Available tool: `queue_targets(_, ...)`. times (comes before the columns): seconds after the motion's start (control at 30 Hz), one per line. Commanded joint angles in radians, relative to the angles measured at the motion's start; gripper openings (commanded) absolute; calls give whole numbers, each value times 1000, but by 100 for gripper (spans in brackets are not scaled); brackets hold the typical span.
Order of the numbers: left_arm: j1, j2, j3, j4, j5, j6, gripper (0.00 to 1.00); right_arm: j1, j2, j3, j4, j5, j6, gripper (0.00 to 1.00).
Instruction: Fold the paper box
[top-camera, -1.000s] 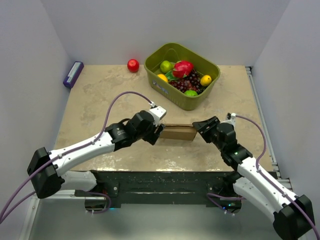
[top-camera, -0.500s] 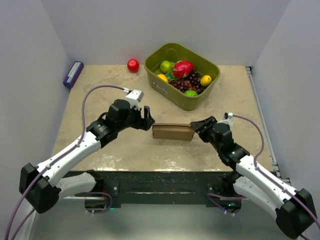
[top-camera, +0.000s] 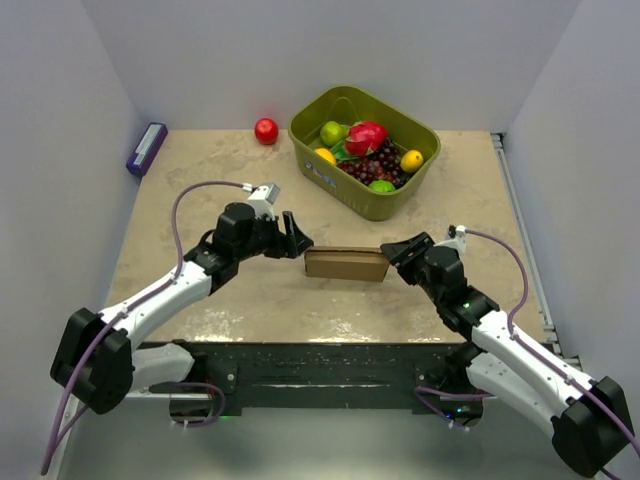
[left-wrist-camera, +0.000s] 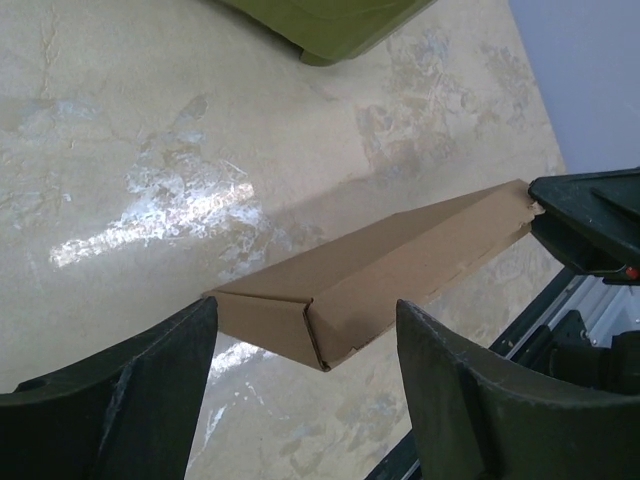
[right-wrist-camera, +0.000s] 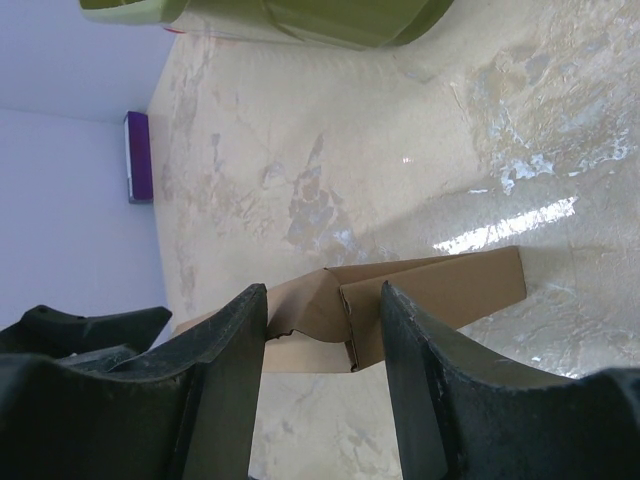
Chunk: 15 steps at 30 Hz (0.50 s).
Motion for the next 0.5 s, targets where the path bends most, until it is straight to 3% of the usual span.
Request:
queue_targets(0.0, 24, 10, -30, 137, 60, -48, 75, 9, -1, 0, -59, 29, -14, 50)
queue_targets(0.3, 29, 49, -94, 201, 119, -77, 71, 10, -2, 0, -67, 35, -18, 50)
queue_targets(0.47, 29, 39, -145, 234, 148, -108, 63, 9, 1, 0, -67, 41, -18, 50)
